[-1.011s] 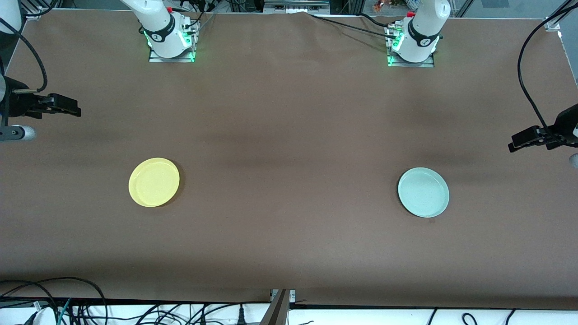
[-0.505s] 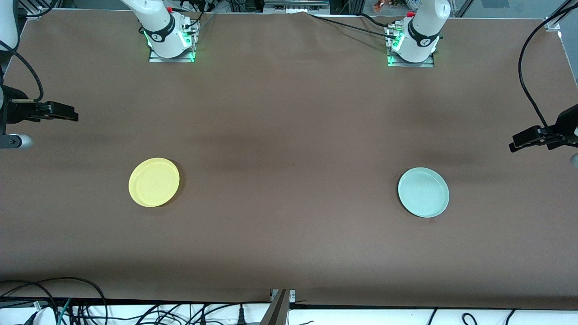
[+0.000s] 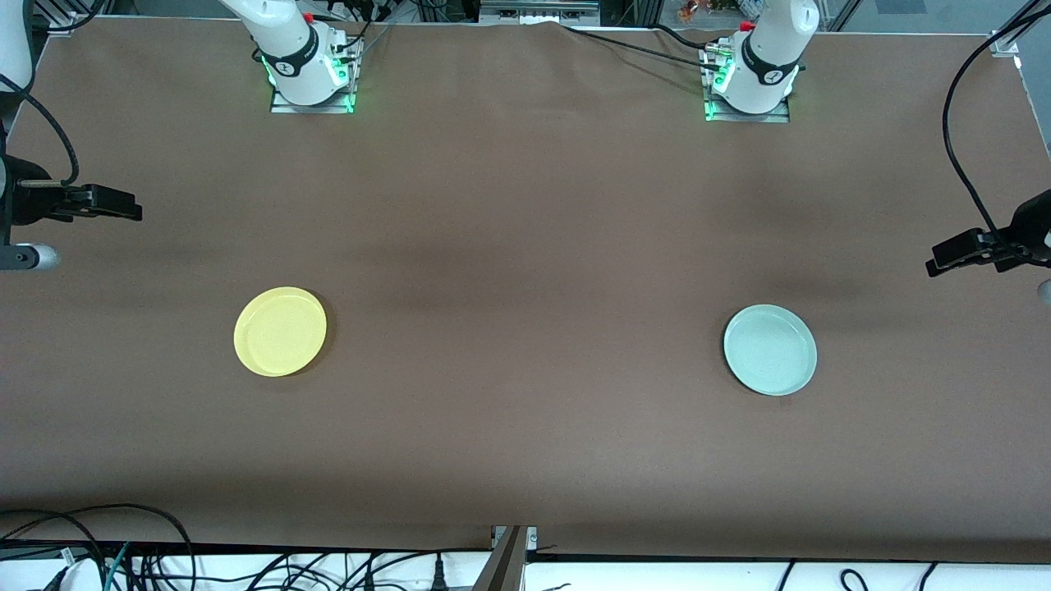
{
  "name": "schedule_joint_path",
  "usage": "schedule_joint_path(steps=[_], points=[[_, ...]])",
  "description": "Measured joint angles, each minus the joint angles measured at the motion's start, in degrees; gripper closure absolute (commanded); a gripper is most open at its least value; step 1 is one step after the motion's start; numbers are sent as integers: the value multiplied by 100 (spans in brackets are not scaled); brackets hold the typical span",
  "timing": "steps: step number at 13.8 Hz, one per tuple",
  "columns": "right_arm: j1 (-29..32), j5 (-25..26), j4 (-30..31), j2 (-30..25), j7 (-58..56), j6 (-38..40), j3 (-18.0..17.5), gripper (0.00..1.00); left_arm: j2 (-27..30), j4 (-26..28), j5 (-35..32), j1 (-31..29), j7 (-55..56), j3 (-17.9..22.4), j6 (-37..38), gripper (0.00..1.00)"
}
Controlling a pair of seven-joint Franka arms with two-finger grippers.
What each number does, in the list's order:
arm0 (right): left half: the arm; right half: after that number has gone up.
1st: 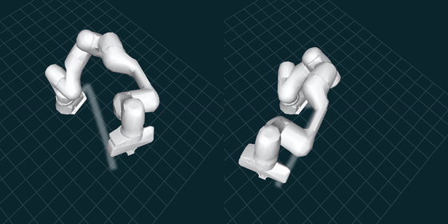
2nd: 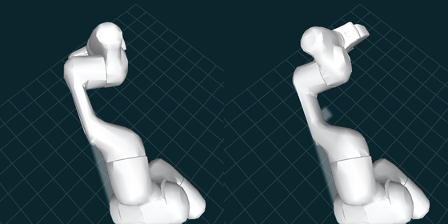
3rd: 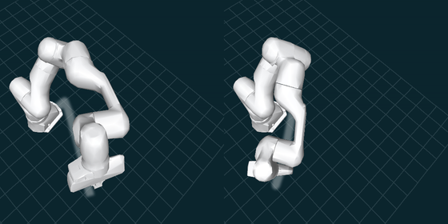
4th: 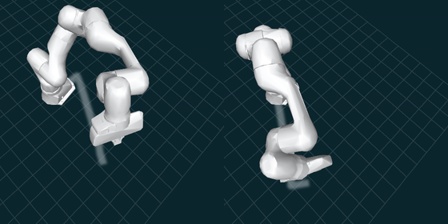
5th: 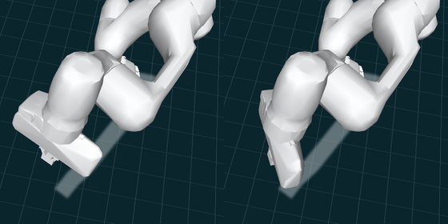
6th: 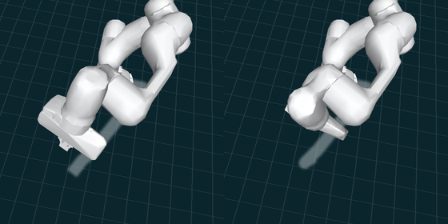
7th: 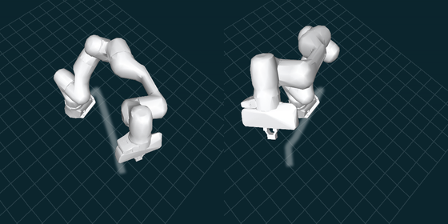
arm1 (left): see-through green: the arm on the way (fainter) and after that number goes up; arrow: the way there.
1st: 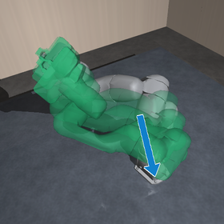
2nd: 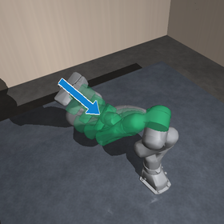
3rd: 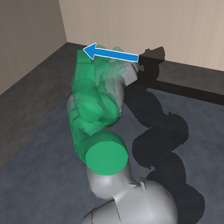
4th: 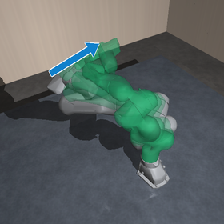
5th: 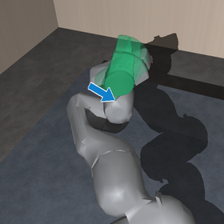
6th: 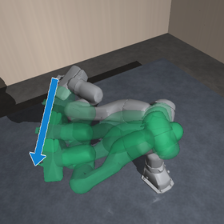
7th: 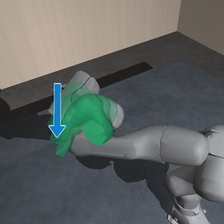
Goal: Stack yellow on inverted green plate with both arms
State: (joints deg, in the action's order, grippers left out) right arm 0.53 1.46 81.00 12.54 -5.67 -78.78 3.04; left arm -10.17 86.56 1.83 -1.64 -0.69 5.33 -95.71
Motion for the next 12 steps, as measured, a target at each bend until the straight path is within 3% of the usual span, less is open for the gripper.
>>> schedule_joint_path(steps=[9,12], points=[[0,0,0,39,19,0,0,0,-247,107,0,52,268,-123,563,0],[0,0,-1,51,25,-1,-1,0,-576,624,0,94,493,-202,-150,0]])
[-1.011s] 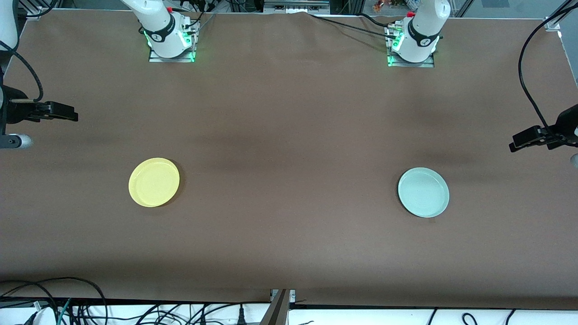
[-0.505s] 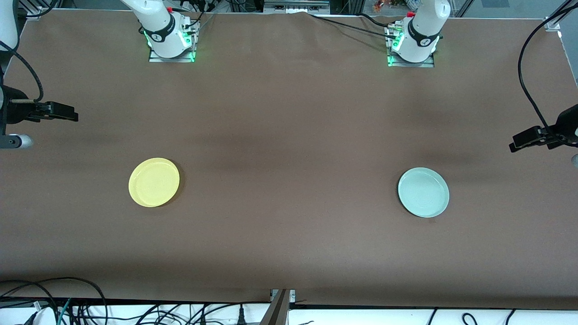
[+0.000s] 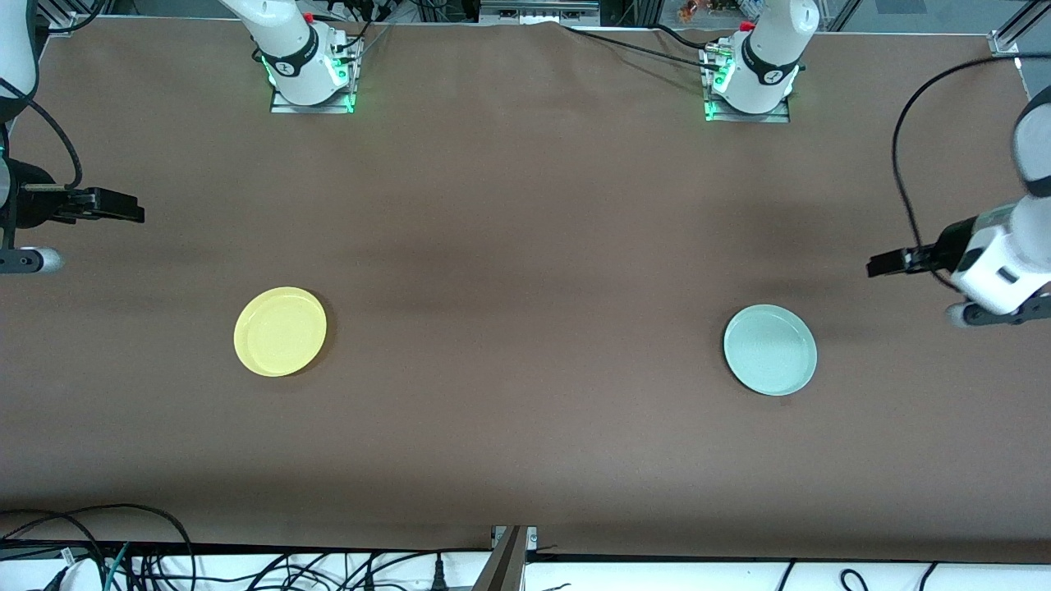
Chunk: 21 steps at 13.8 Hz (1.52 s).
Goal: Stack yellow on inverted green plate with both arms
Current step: 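Reach the left gripper down to the rim of the green plate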
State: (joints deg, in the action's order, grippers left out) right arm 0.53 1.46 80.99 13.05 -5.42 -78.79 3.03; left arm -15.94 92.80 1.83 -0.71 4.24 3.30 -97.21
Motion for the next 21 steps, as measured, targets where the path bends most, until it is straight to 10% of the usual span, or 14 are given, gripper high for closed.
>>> schedule_joint_path(steps=[5,18,21], points=[[0,0,-4,4,13,0,-2,0,-546,1479,0,-13,3,2,-2356,0],[0,0,-6,5,23,-1,-5,0,-1852,1355,0,-28,217,9,-3987,0],[0,0,-6,5,22,-1,-5,0,-1848,1329,0,-50,216,22,-3985,41]])
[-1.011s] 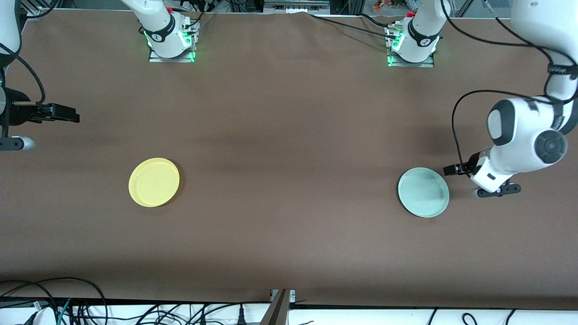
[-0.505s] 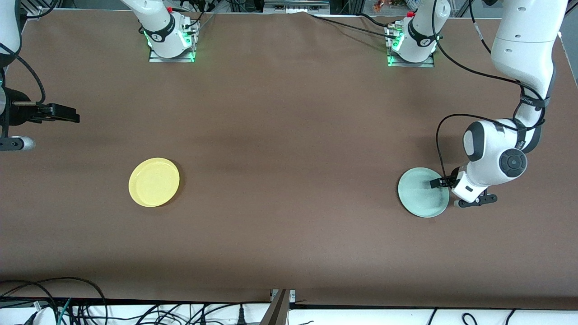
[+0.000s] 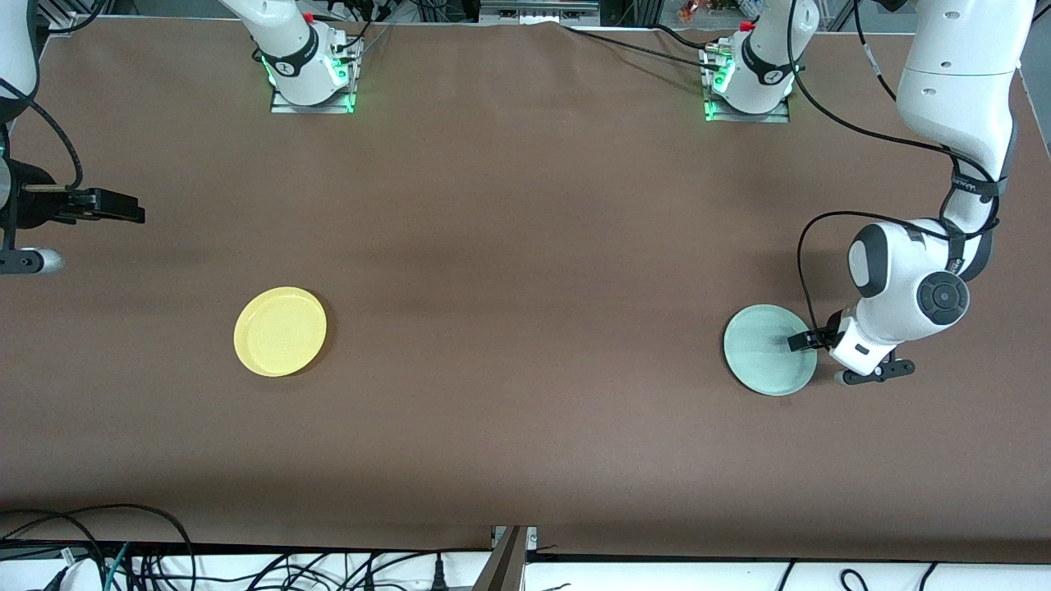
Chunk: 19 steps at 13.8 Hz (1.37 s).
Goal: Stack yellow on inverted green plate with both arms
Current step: 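Grip the green plate with the left gripper while the right gripper reaches the yellow plate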
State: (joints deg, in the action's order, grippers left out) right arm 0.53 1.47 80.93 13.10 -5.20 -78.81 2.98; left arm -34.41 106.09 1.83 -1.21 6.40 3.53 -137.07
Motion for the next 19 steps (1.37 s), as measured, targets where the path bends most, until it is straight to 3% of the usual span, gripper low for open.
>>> schedule_joint_path(steps=[1,5,7,13,19], points=[[0,0,0,0,0,0,0,0,1,-1,0,-5,-1,6,0,53],[0,1,0,0,0,0,0,0,5,-5,0,-10,-30,9,9,57],[0,1,0,0,-1,0,0,0,5,-6,0,-10,-40,9,11,70],[0,1,60,55,-1,-245,0,0,5,-6,-1,-12,-46,9,53,73],[68,-1,275,790,-1,-1182,6,0,5,-6,-1,-12,-53,9,76,74]])
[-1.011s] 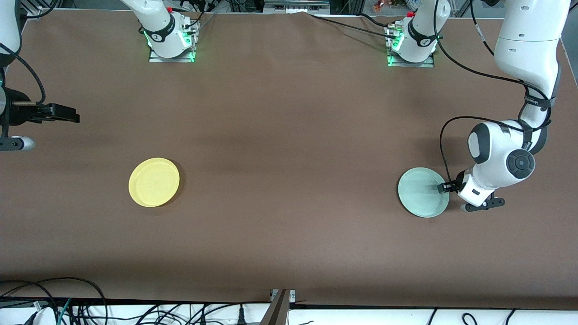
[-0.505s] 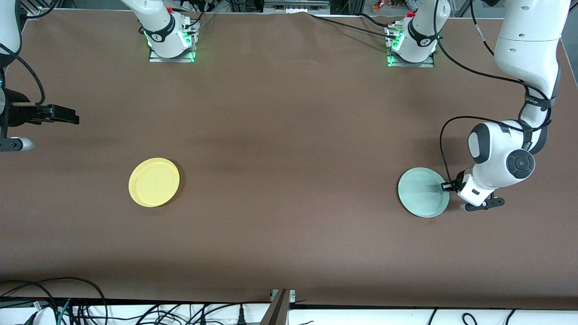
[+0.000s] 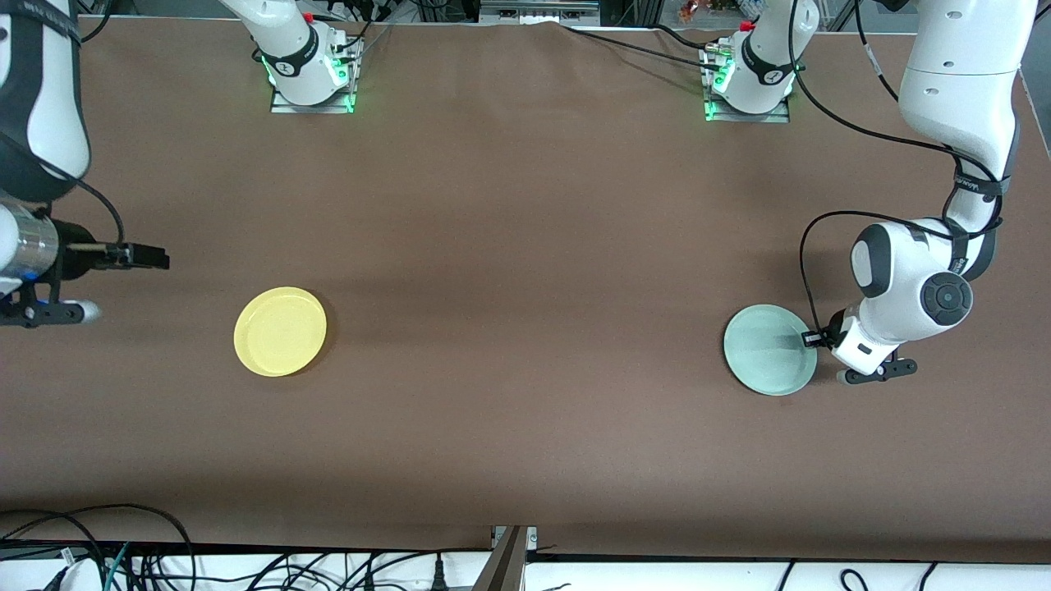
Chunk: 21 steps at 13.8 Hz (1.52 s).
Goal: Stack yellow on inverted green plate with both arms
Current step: 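Grip the green plate with the left gripper while the right gripper reaches the yellow plate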
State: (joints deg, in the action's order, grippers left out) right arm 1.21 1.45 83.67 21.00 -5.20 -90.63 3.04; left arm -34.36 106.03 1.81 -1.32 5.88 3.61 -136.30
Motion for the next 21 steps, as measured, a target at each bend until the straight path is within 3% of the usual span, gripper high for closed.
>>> schedule_joint_path(steps=[6,14,21], points=[[4,-55,727,427,1,-1319,0,0,0,0,0,3,-18,-1,12,75],[110,-722,2148,575,24,-3455,4,0,-1,1,0,6,-25,-2,20,75],[196,-1056,2280,1024,25,-4218,4,0,-12,4,0,11,-36,-10,37,74]])
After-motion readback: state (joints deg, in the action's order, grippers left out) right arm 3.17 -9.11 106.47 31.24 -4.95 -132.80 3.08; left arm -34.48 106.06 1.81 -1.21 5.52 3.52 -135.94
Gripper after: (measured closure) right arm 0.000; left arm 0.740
